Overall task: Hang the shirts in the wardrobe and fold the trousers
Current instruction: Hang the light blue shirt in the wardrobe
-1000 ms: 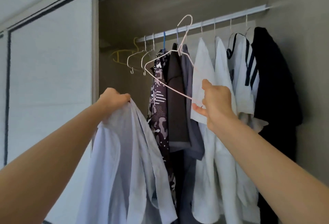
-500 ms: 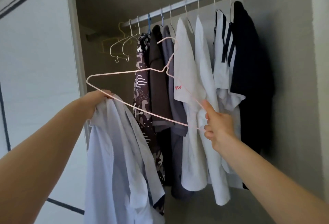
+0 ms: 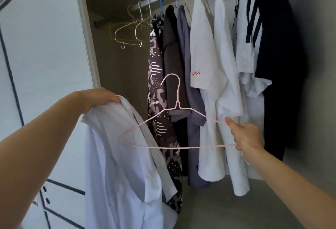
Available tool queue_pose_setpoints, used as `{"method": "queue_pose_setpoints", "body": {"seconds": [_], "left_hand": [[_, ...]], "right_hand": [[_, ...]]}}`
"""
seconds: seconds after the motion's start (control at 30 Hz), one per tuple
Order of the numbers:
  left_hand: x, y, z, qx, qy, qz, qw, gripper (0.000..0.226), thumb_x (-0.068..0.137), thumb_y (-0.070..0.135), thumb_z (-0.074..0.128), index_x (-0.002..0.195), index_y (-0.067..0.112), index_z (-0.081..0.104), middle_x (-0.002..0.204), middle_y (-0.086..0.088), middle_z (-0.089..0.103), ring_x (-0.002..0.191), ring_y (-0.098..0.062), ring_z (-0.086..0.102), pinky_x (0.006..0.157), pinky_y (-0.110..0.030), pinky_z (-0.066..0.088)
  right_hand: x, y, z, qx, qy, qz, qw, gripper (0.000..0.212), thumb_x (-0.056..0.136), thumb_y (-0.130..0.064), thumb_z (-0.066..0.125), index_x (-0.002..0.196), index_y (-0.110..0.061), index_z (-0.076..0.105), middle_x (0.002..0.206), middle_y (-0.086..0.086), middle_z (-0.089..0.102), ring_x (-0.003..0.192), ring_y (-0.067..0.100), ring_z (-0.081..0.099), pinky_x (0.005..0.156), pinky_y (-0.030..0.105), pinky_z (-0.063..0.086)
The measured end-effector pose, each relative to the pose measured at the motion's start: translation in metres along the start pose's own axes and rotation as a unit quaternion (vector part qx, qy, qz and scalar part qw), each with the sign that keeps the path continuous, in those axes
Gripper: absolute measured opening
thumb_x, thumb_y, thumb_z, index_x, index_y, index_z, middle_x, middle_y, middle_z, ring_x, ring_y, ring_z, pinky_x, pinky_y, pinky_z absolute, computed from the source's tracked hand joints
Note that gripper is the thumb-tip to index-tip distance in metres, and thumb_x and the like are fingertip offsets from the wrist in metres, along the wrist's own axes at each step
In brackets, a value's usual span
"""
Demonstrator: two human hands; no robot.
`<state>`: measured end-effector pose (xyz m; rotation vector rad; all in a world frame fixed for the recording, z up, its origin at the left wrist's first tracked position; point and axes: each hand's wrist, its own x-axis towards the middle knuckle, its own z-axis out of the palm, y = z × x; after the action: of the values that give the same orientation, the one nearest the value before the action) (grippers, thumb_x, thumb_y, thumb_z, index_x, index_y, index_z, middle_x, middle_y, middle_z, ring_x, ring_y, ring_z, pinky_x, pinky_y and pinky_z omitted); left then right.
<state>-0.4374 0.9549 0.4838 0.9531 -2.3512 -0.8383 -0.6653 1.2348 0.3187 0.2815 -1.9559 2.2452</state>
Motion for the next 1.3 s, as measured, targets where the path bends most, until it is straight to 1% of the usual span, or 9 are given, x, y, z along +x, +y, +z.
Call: {"method": "queue_pose_setpoints", "body": {"seconds": [0.17,0.37,0.5,0.6,0.77,0.97,1.07,1.2,1.3], "left_hand": [[0.002,-0.007,0.01,-0.024,-0.015,-0.026,0.999,0.038,0.098,0.04,0.056,0.12,0.009,0.059,0.114,-0.017,0.062,0.1,-0.035,0.06,0.094,-0.046,0.051],[0.004,-0.016,0.024,-0.053,-0.014,-0.05,0.997,0.036,0.1,0.044,0.05,0.118,0.013,0.054,0.106,-0.014,0.061,0.09,-0.032,0.06,0.084,-0.043,0.049],[0.007,-0.024,0.034,-0.103,-0.017,-0.053,0.993,0.036,0.099,0.044,0.052,0.117,0.014,0.055,0.112,-0.013,0.062,0.091,-0.029,0.061,0.083,-0.041,0.049],[0.009,-0.017,0.048,-0.15,-0.05,-0.038,0.987,0.029,0.101,0.037,0.051,0.111,0.01,0.059,0.101,-0.011,0.064,0.085,-0.025,0.063,0.067,-0.034,0.05],[0.004,-0.007,0.057,-0.184,-0.121,0.001,0.975,0.024,0.102,0.034,0.048,0.104,0.013,0.059,0.097,-0.007,0.065,0.085,-0.02,0.065,0.062,-0.028,0.049],[0.003,-0.008,0.065,0.024,-0.215,0.156,0.964,0.022,0.098,0.028,0.057,0.112,0.013,0.065,0.108,-0.005,0.07,0.099,-0.022,0.069,0.085,-0.033,0.059],[0.002,-0.004,0.072,0.22,-0.151,0.244,0.932,0.026,0.097,0.033,0.054,0.105,0.011,0.064,0.099,-0.007,0.066,0.092,-0.025,0.065,0.084,-0.039,0.056],[0.005,-0.003,0.074,0.467,-0.015,0.312,0.827,0.032,0.101,0.041,0.043,0.093,0.015,0.061,0.085,-0.001,0.063,0.081,-0.022,0.06,0.079,-0.039,0.054],[0.013,-0.012,0.078,0.368,-0.1,0.3,0.875,0.027,0.103,0.03,0.043,0.097,0.011,0.061,0.091,-0.003,0.062,0.088,-0.026,0.058,0.082,-0.039,0.046]], "right_hand": [[-0.002,0.012,0.024,-0.06,0.002,-0.036,0.998,0.054,0.078,-0.048,0.073,0.045,-0.014,0.046,0.051,0.008,0.042,0.054,0.024,0.042,0.06,0.036,0.039],[-0.009,0.011,0.041,-0.056,-0.013,-0.033,0.998,0.044,0.082,-0.033,0.071,0.048,-0.014,0.05,0.051,0.002,0.045,0.05,0.021,0.043,0.049,0.026,0.037],[-0.015,0.02,0.051,-0.09,-0.02,-0.06,0.994,0.041,0.082,-0.03,0.068,0.054,-0.001,0.06,0.046,0.004,0.046,0.051,0.025,0.043,0.054,0.033,0.04],[-0.023,0.028,0.061,-0.108,-0.018,-0.07,0.992,0.042,0.084,-0.026,0.065,0.055,0.003,0.06,0.045,0.005,0.046,0.05,0.026,0.043,0.054,0.035,0.042],[-0.029,0.033,0.07,-0.031,-0.036,0.032,0.998,0.03,0.086,-0.02,0.06,0.059,-0.012,0.049,0.056,0.004,0.038,0.047,0.018,0.031,0.034,0.018,0.026],[-0.034,0.034,0.074,0.051,-0.034,0.099,0.993,0.021,0.088,-0.02,0.056,0.069,-0.014,0.051,0.065,0.004,0.039,0.046,0.014,0.028,0.033,0.016,0.024],[-0.037,0.035,0.073,0.063,-0.027,0.114,0.991,0.02,0.09,-0.021,0.056,0.072,-0.012,0.052,0.065,0.005,0.038,0.047,0.013,0.028,0.033,0.016,0.025],[-0.041,0.038,0.07,0.091,-0.018,0.131,0.987,0.02,0.09,-0.017,0.055,0.071,-0.013,0.053,0.065,0.004,0.038,0.045,0.012,0.028,0.034,0.015,0.022],[-0.045,0.042,0.067,0.095,-0.02,0.139,0.986,0.022,0.091,-0.016,0.055,0.07,-0.012,0.053,0.063,0.003,0.039,0.045,0.012,0.029,0.033,0.015,0.023]]}}
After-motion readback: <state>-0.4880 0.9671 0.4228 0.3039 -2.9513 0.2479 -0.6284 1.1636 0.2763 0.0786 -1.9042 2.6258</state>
